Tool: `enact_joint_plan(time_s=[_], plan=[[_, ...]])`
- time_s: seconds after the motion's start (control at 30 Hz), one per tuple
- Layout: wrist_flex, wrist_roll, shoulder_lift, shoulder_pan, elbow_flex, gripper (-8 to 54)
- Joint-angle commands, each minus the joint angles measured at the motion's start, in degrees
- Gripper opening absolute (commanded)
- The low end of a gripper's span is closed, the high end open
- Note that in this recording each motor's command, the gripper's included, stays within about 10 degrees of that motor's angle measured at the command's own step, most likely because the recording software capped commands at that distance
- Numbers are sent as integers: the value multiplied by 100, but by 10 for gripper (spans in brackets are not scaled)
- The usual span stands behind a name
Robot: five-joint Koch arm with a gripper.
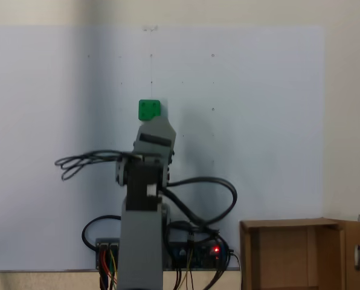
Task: Grasp a green dice and put it in the bin.
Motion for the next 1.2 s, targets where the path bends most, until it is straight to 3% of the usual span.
enact_joint_plan(time_s=[0.0, 0.37, 1.17], plan=[[167, 387, -158, 0, -624, 409], [-26, 475, -1213, -264, -1336, 409], [-1389, 483, -1608, -475, -615, 408]])
